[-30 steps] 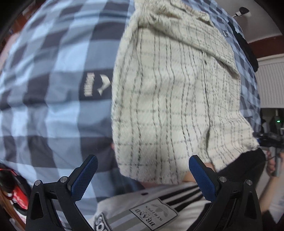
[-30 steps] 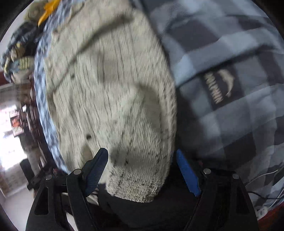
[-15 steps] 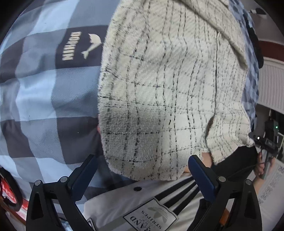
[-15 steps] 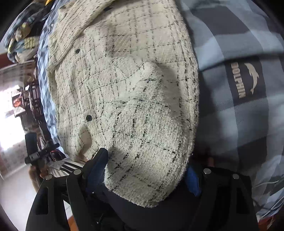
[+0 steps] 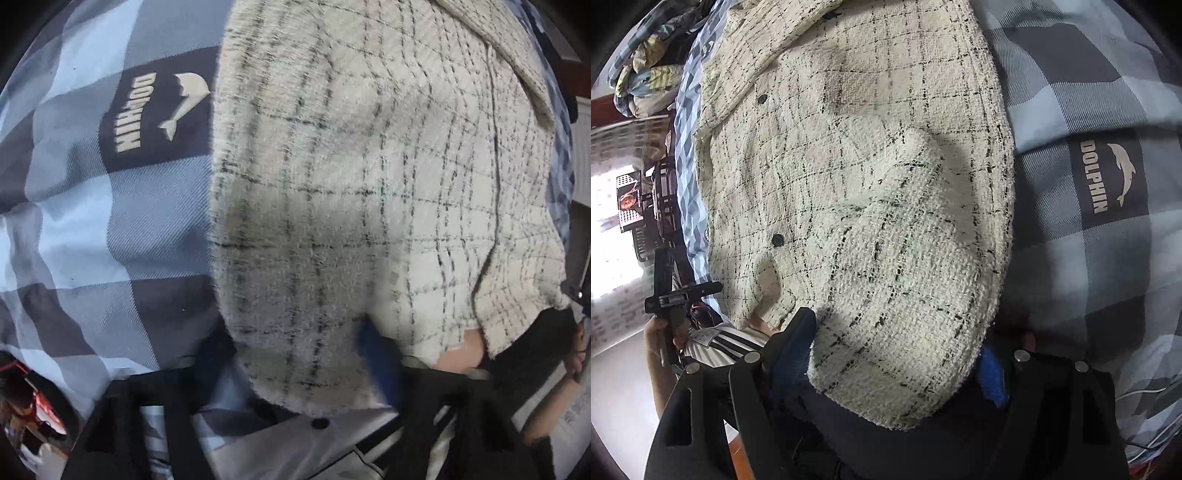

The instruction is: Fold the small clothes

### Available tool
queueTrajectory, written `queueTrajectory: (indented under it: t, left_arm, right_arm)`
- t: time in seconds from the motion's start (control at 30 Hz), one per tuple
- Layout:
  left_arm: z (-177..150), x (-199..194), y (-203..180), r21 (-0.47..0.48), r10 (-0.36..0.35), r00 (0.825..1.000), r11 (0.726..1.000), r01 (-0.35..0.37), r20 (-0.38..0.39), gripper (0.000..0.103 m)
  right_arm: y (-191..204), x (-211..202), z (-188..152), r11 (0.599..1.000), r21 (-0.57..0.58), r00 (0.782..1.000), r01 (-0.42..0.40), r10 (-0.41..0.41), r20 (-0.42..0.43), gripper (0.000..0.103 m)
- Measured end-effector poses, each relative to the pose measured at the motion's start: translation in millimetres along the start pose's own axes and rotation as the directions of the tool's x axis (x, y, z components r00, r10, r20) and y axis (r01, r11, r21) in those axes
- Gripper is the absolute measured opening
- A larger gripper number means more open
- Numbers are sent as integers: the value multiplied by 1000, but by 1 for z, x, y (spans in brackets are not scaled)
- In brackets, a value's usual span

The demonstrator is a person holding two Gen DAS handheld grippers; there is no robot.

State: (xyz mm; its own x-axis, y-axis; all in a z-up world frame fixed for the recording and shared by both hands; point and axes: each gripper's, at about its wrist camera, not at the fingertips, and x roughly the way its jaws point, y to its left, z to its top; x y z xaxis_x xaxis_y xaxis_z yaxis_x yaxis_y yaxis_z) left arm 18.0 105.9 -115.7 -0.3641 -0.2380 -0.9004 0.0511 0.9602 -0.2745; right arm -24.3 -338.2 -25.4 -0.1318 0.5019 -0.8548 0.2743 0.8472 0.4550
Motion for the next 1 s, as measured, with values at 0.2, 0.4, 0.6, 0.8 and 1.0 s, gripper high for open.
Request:
queueTrajectory:
  t: [0.2,0.4,0.6,0.8,1.0]
  left_arm:
    - [-7,-8,-17,46,52,997,997,-55,62,42]
    - [-17,-26,-29,60,36,992,997,-43,123,16]
    - [-23,-49,-32,85,-14,980,996,-3,200,8]
    - [-44,-83,-38,124,-202,943,977,174,264,7]
    - [-78,-135,-54,203,-344,872,936,289,348,7]
  right_arm:
    - [9,-2,-2,999,-38,999,8,-7,32,45]
    - [15,-7,-7,997,-78,996,-1,8,90,7]
    - [19,-20,-12,986,-114,980,-120,137,147,5]
    - [16,-40,-21,928,-118,907,-353,370,199,5]
    - [35,-67,-44,847,-200,821,-493,529,214,5]
